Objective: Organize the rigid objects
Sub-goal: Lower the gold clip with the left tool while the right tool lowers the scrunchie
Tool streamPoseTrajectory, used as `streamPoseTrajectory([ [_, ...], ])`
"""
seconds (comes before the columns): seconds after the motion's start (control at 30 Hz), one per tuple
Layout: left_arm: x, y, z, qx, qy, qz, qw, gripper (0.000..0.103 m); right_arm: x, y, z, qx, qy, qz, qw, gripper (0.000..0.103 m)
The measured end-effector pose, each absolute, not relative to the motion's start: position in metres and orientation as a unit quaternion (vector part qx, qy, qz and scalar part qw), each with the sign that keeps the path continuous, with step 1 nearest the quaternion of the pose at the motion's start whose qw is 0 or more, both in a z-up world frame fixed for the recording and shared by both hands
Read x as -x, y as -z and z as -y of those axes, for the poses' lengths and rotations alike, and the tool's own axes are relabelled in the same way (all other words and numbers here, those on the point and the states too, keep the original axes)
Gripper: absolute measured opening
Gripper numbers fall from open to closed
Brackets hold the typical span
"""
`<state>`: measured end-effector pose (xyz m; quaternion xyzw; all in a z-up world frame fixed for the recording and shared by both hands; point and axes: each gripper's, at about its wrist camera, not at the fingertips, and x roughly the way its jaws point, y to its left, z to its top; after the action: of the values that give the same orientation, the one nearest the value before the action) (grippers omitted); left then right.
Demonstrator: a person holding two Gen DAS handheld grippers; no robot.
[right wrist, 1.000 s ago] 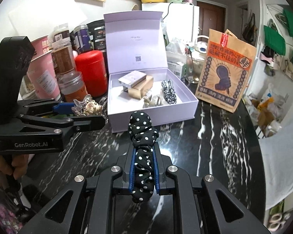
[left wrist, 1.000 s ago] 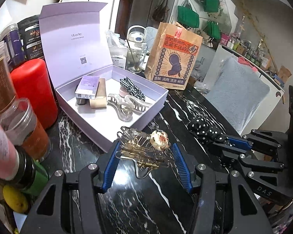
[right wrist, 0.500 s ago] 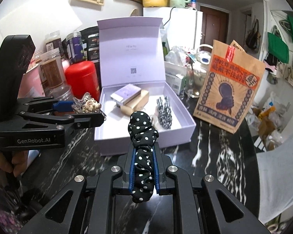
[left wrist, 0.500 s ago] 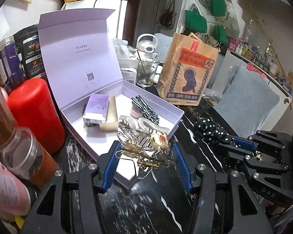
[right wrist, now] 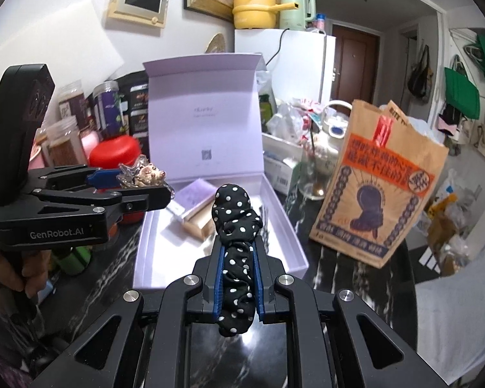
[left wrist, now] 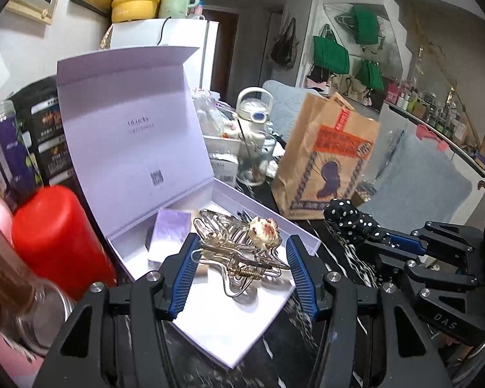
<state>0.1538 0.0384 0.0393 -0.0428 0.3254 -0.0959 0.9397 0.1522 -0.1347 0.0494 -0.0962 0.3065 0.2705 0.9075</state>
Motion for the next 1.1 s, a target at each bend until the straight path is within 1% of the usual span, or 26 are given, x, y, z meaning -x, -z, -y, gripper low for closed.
streamPoseTrajectory([
  [0.2,-0.177,-0.041,-0.041,0.033,0.079,-0.324,0.942,0.054,-0.179,-0.058,0.127,0.097,-0.274,-0.296,0.910,0.015],
  [0.57,-0.217,-0.052,-0.048,0.021,0.060,-0.295,0.953,0.054,-0.226,-0.069,0.112,0.090,-0.280,-0.279,0.914,0.015],
  [0.7,-0.227,-0.042,-0.062,0.035,0.042,-0.288,0.956,0.054,-0.246,-0.059,0.107,0.078,-0.276,-0.291,0.913,0.015],
  [0.8,-0.239,-0.031,-0.073,0.055,0.049,-0.310,0.948,0.054,-0.256,-0.047,0.103,0.083,-0.270,-0.301,0.911,0.015],
  [1.1,-0.254,-0.010,-0.073,0.033,0.027,-0.330,0.943,0.054,-0.274,-0.018,0.098,0.081,-0.272,-0.329,0.901,0.015],
])
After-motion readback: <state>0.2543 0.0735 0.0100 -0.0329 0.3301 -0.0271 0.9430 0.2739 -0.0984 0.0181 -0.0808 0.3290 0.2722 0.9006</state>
